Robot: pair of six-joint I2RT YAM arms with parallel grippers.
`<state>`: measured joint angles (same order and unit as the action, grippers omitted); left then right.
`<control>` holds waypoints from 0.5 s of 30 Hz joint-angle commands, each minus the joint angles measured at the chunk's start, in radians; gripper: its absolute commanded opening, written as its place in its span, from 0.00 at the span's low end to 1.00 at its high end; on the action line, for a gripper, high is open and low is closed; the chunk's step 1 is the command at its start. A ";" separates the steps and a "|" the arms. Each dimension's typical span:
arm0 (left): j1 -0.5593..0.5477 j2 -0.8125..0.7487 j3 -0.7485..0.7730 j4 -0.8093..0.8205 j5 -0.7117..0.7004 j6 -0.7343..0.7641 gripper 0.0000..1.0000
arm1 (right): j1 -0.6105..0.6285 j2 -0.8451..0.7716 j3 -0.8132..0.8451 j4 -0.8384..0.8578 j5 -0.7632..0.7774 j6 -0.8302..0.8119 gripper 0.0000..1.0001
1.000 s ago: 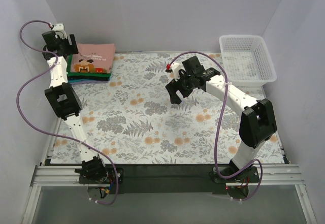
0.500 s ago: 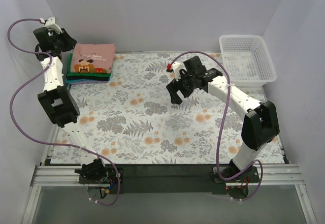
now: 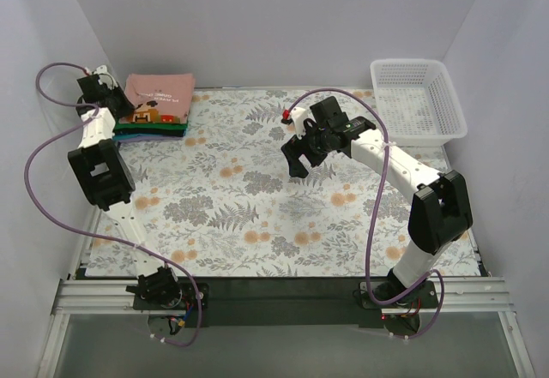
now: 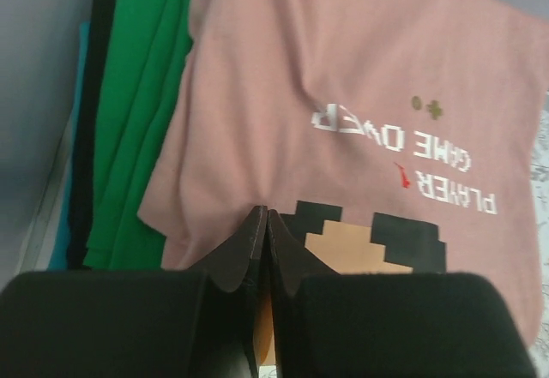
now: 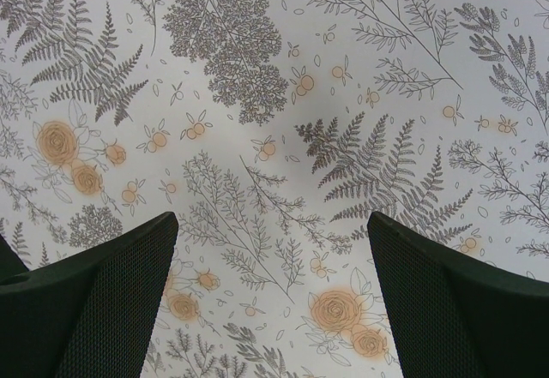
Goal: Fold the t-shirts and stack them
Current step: Neatly place the folded tshirt to the corner
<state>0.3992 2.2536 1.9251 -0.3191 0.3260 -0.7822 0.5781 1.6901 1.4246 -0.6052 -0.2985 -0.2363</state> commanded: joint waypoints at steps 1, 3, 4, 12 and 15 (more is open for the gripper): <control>0.016 -0.037 -0.003 -0.017 -0.105 0.027 0.01 | 0.003 -0.032 0.008 -0.004 -0.004 0.000 0.98; 0.024 -0.045 -0.001 -0.031 -0.134 0.029 0.00 | 0.003 -0.035 0.007 -0.004 0.004 -0.003 0.98; 0.032 -0.066 -0.008 -0.031 -0.139 0.026 0.00 | 0.003 -0.043 0.005 -0.004 0.009 -0.004 0.98; 0.058 -0.288 -0.107 0.009 -0.139 0.075 0.37 | -0.001 -0.090 0.002 -0.007 0.087 -0.018 0.98; 0.059 -0.402 -0.152 -0.012 -0.088 0.119 0.53 | -0.017 -0.124 -0.016 -0.007 0.114 -0.028 0.98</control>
<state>0.4492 2.0529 1.7828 -0.3431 0.2050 -0.7162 0.5755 1.6344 1.4227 -0.6056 -0.2264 -0.2440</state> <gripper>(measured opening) 0.493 0.983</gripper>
